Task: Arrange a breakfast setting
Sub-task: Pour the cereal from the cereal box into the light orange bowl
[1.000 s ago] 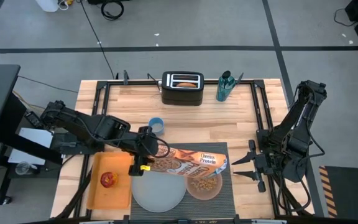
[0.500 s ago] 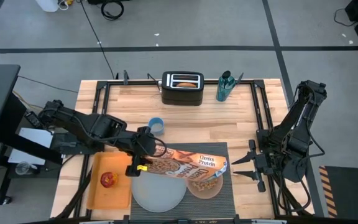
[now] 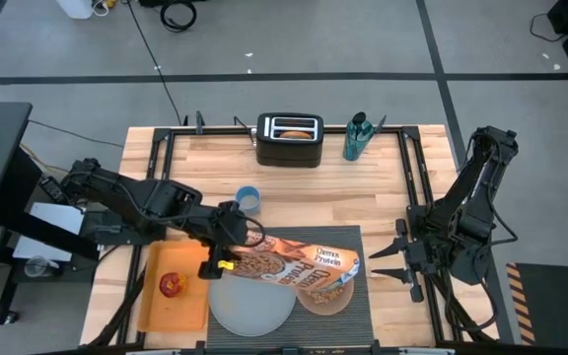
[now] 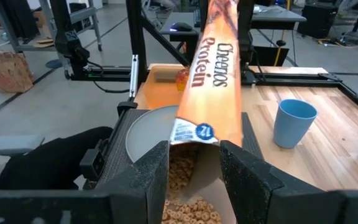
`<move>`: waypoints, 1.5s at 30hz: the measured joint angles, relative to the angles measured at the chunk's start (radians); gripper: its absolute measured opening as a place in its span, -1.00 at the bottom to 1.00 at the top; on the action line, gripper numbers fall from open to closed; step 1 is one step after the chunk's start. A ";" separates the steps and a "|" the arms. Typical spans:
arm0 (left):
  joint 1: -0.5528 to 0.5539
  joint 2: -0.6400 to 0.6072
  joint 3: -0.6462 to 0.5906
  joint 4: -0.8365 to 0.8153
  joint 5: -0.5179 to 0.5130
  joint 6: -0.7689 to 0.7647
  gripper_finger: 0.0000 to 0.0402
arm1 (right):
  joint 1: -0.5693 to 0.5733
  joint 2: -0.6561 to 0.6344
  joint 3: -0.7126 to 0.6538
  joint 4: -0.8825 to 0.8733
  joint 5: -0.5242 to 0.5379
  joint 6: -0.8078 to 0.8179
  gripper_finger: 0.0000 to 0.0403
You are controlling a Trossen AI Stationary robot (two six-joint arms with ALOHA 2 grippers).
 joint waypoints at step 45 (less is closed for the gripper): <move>-0.005 0.010 0.000 -0.010 -0.022 -0.032 -0.13 | 0.000 0.001 0.000 -0.002 0.000 0.003 -0.25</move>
